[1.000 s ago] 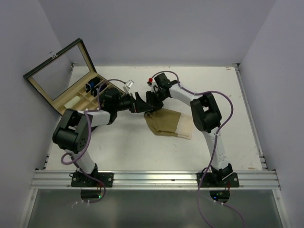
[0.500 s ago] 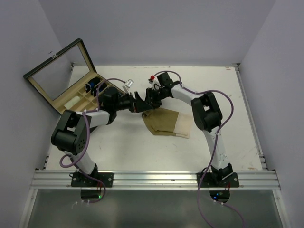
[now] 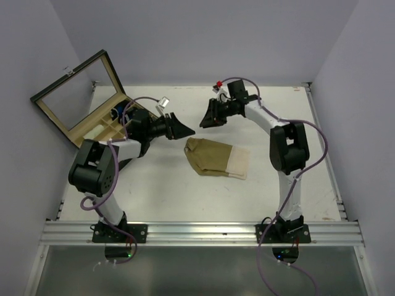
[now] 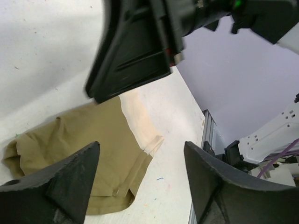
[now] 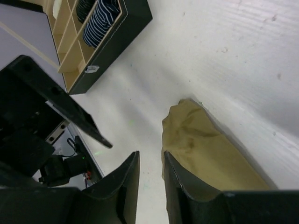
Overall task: Roll the underwear
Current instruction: Fold the underwear
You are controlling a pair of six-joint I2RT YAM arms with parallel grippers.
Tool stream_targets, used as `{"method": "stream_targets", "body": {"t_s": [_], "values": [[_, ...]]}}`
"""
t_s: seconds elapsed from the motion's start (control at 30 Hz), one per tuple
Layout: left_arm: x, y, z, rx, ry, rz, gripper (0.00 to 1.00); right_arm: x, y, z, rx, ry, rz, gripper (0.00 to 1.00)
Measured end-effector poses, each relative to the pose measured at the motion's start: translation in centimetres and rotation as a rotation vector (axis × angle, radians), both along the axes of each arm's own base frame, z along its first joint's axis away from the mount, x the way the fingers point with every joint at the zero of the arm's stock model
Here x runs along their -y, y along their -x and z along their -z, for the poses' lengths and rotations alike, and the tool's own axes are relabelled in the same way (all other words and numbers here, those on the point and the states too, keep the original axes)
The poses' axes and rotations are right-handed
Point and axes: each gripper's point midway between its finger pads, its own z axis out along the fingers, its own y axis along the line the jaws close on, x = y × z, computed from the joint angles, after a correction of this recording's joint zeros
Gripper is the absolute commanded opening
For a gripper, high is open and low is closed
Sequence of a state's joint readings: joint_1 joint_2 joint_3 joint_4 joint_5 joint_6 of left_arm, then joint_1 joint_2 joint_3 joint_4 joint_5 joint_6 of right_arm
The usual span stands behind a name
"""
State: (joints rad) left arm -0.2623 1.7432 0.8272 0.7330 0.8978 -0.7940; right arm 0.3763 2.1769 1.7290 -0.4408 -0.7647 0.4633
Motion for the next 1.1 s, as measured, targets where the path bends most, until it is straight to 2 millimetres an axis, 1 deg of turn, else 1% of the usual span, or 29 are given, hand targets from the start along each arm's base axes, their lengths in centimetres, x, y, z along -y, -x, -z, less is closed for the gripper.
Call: {"method": "stream_targets", "body": {"t_s": [0.03, 0.07, 0.13, 0.2, 0.27, 0.3, 0.37, 0.4, 0.43, 0.5, 0.57, 0.63, 0.77, 0.8, 0.9, 1.1], "values": [[0.1, -0.2, 0.2, -0.003, 0.000, 0.001, 0.71, 0.8, -0.1, -0.9, 0.023, 0.000, -0.002, 0.22], [0.2, -0.5, 0.6, -0.009, -0.002, 0.003, 0.69, 1.6, -0.1, -1.7, 0.046, 0.007, -0.007, 0.19], [0.3, -1.0, 1.4, -0.026, -0.007, 0.005, 0.63, 3.1, 0.3, -2.8, 0.076, 0.029, -0.019, 0.14], [0.6, -1.4, 2.4, -0.049, -0.015, 0.006, 0.57, 4.1, 1.3, -3.0, 0.102, 0.073, -0.056, 0.13], [0.9, -1.9, 3.5, -0.065, -0.030, 0.007, 0.54, 4.8, 3.0, -2.2, 0.126, 0.129, -0.113, 0.15], [1.0, -2.1, 3.8, -0.068, -0.037, 0.008, 0.51, 5.1, 4.1, -1.6, 0.128, 0.161, -0.145, 0.15], [1.4, -2.4, 4.7, -0.083, -0.054, 0.007, 0.49, 5.7, 6.3, -0.2, 0.139, 0.223, -0.208, 0.18], [1.5, -2.6, 5.2, -0.089, -0.063, 0.007, 0.45, 6.1, 7.4, 0.4, 0.143, 0.252, -0.243, 0.18], [1.7, -2.9, 5.7, -0.097, -0.072, 0.003, 0.43, 6.4, 8.5, 0.9, 0.152, 0.278, -0.277, 0.18], [1.8, -3.3, 6.8, -0.114, -0.094, -0.002, 0.41, 6.7, 10.0, 1.3, 0.176, 0.313, -0.334, 0.18], [1.8, -3.4, 8.0, -0.143, -0.113, -0.012, 0.40, 6.9, 10.9, 1.1, 0.225, 0.339, -0.386, 0.18], [1.6, -3.3, 9.1, -0.175, -0.130, -0.019, 0.39, 6.7, 11.2, 0.5, 0.280, 0.349, -0.425, 0.19], [1.4, -3.1, 10.1, -0.197, -0.156, -0.023, 0.38, 6.2, 11.4, -0.3, 0.368, 0.373, -0.483, 0.22], [1.3, -3.1, 10.2, -0.199, -0.161, -0.025, 0.38, 6.1, 11.5, -0.2, 0.383, 0.383, -0.496, 0.25], [1.1, -3.0, 10.9, -0.206, -0.186, -0.035, 0.38, 5.5, 11.7, 0.1, 0.426, 0.417, -0.541, 0.28], [0.7, -3.2, 13.0, -0.249, -0.234, -0.053, 0.37, 3.3, 13.0, 1.4, 0.515, 0.488, -0.677, 0.28]]}}
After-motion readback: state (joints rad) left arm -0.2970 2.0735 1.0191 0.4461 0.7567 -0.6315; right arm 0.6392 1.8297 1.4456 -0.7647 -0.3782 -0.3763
